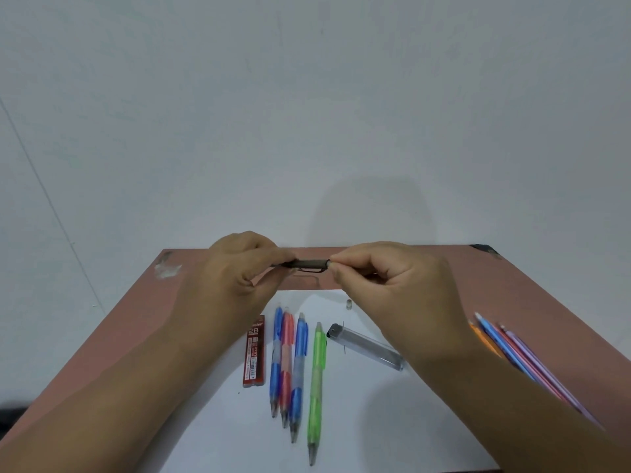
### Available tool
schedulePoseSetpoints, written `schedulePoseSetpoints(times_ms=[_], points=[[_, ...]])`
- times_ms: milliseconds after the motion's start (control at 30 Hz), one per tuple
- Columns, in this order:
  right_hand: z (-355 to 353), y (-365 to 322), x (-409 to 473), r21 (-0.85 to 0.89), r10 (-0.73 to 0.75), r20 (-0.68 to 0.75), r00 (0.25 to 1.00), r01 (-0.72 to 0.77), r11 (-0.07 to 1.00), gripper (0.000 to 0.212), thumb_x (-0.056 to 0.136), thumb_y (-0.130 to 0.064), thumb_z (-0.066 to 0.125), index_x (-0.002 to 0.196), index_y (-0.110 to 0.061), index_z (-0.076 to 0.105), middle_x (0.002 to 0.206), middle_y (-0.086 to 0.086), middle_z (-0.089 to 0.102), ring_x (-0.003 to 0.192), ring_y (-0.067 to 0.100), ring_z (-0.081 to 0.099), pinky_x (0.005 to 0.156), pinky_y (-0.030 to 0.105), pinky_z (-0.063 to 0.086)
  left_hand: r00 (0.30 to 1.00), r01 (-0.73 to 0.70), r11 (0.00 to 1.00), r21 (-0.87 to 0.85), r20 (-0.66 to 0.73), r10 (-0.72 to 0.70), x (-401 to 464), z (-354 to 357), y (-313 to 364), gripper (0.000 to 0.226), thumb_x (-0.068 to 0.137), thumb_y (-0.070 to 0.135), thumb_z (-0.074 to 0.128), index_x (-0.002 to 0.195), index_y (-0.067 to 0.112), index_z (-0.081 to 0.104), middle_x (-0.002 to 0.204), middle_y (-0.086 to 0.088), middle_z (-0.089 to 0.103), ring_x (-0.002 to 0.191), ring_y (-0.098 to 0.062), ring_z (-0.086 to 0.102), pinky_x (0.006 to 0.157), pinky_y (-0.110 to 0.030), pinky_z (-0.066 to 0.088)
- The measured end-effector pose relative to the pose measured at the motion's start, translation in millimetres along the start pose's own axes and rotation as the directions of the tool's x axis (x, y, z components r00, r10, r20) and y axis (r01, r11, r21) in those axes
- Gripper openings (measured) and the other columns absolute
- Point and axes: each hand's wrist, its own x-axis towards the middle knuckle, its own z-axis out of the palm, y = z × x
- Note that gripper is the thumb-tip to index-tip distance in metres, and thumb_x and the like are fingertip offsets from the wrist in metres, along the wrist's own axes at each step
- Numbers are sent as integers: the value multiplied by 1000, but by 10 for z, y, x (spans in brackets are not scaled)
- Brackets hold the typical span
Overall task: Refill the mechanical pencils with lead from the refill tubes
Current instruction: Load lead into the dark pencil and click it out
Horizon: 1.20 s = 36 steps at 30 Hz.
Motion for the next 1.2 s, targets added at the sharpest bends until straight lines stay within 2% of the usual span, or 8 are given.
schedulePoseSetpoints(times_ms=[200,333,400,667,733,833,967,1200], points=[[-32,20,64,137,261,140,955,-279,950,15,89,-19,77,89,-34,78,82,-16,75,80,0,71,67,13,55,1000,8,999,39,-27,-7,16,-11,20,20,86,17,76,106,20,79,91,5,70,81,-16,62,64,-30,51],[6,316,126,-268,254,241,937,-187,945,21,94,-16,71,111,-27,77,103,-16,69,86,-3,62,75,4,43,999,28,999,40,-27,-27,23,-15,12,21,88,20,74,108,21,79,88,6,68,79,-16,60,61,-32,52],[38,440,138,-423,310,330,892,-154,893,22,94,-21,71,114,-26,76,106,-13,66,91,3,59,77,15,41,999,40,998,38,-35,-39,16,-8,0,21,87,19,75,108,22,79,87,6,67,79,-16,59,60,-30,50],[38,473,132,-429,358,336,871,-197,882,12,95,-18,69,100,-22,79,99,-9,71,86,3,61,67,1,38,998,56,998,-10,-6,-56,5,21,-15,23,88,20,76,109,27,79,87,11,62,78,-14,57,57,-35,51],[28,451,124,-324,355,262,897,-265,908,12,94,-17,70,92,-25,79,84,-16,71,75,-4,61,62,3,40,998,58,998,-16,7,-58,4,19,-19,25,87,19,75,110,28,78,88,11,62,78,-13,57,57,-34,52],[4,337,136,74,387,129,913,-398,914,13,91,-13,74,88,-24,79,78,-14,76,76,-3,70,72,10,50,998,54,998,-17,10,-54,4,21,-15,25,87,18,75,110,27,78,87,10,62,78,-13,57,57,-34,51],[27,216,147,485,438,109,893,-432,760,16,91,1,70,91,-13,77,89,6,79,90,21,77,90,35,57,999,51,999,-9,16,-51,10,22,-10,25,88,20,74,111,26,78,88,10,63,80,-14,56,58,-31,49],[37,119,137,597,469,172,866,-470,650,14,92,8,64,94,-3,73,89,13,78,86,23,77,73,23,60,999,34,999,-14,12,-33,10,25,11,26,86,15,76,110,22,79,86,7,63,79,-15,56,58,-28,47]])
